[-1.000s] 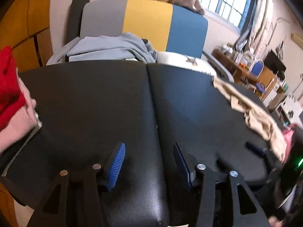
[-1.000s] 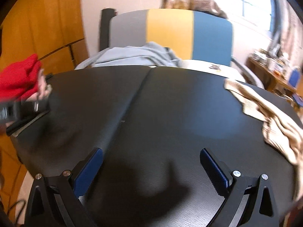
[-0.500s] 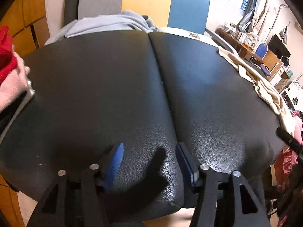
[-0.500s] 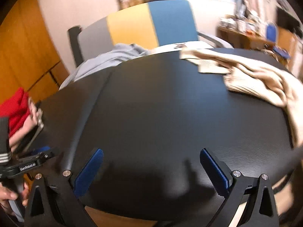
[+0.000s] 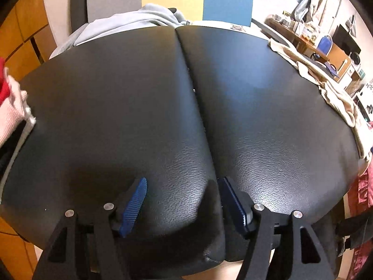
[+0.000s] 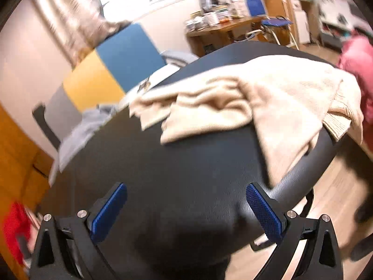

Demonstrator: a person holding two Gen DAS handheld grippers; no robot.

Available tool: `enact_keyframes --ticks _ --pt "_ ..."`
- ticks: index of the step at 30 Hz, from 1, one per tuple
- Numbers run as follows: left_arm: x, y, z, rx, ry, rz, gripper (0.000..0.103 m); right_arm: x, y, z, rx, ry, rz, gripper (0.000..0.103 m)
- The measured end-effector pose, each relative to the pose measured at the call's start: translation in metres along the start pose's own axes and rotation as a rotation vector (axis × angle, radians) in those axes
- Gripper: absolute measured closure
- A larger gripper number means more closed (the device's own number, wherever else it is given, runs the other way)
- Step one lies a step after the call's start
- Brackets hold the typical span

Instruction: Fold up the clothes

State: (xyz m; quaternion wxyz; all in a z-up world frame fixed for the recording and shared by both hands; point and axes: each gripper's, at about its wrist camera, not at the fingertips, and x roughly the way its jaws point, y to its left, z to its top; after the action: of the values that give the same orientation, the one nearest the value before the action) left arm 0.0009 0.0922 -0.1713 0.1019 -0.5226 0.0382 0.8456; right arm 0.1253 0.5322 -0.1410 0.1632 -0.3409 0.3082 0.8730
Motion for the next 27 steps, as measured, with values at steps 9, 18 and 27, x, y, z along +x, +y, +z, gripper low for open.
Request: enact_keyframes --ticks 9,18,27 --pt "-0.003 -0.002 -0.003 -0.005 0.002 -0.051 0.035 0.069 0.030 0.053 -0.295 0.102 0.001 0.000" --pt "-0.009 -0.004 -0.001 -0.008 -0.004 -0.068 0.035 0.160 0.040 0.089 -0.314 0.206 -0.070 0.000" --pt "-0.011 0.003 0.003 -0.058 -0.009 -0.087 0.035 0.194 0.070 0.055 -0.278 0.253 -0.144 0.000"
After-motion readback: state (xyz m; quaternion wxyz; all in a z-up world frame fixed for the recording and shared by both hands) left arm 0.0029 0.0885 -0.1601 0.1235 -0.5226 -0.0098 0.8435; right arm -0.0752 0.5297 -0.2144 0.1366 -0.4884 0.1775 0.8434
